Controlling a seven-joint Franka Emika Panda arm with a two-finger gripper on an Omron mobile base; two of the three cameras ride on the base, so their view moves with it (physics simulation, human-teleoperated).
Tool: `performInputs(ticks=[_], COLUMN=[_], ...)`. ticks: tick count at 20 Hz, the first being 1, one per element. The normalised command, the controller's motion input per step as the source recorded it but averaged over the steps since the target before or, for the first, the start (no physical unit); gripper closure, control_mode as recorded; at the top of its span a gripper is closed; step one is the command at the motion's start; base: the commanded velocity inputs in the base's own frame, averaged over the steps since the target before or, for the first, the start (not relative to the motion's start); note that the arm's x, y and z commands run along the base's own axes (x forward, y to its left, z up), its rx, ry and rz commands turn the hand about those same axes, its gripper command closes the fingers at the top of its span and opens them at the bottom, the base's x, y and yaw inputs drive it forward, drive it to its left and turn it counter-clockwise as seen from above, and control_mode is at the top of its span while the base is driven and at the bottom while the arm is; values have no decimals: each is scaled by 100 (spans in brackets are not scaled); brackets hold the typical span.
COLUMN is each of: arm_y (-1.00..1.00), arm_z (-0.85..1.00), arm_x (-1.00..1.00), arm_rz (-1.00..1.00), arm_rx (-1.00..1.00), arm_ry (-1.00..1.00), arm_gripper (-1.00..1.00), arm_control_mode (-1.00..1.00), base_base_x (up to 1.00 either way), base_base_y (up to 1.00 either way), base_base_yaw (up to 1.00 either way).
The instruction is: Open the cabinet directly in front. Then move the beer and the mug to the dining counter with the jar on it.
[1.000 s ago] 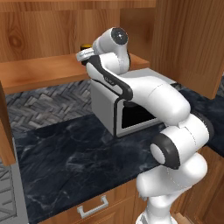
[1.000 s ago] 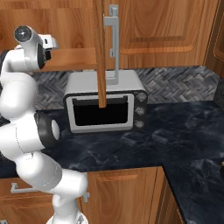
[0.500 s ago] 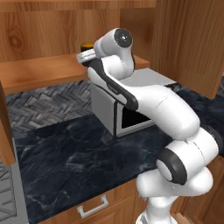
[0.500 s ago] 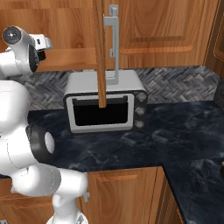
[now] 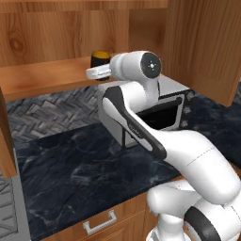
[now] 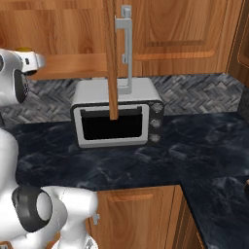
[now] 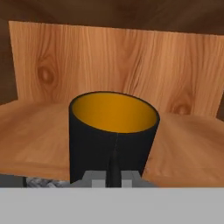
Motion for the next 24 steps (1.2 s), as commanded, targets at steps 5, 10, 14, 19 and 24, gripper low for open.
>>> performInputs(ticks=[5,10,14,19,24], arm_y=[-30,-34,-2,1,3], arm_z=[26,12,-4,-17,-11], arm_x=[-100,-100,-100,-99,-28], arm_rz=[0,0,0,10,12], arm_rx=[16,10,-1,-10,-5], arm_ry=[1,7,-1,-25,-15], arm_gripper=[100,100,100,100,100], arm_control_mode=[-100,-100,-100,-100,-100], base_base_x=[0,0,0,0,0], base_base_y=[0,0,0,0,0], base_base_yaw=[0,0,0,0,0])
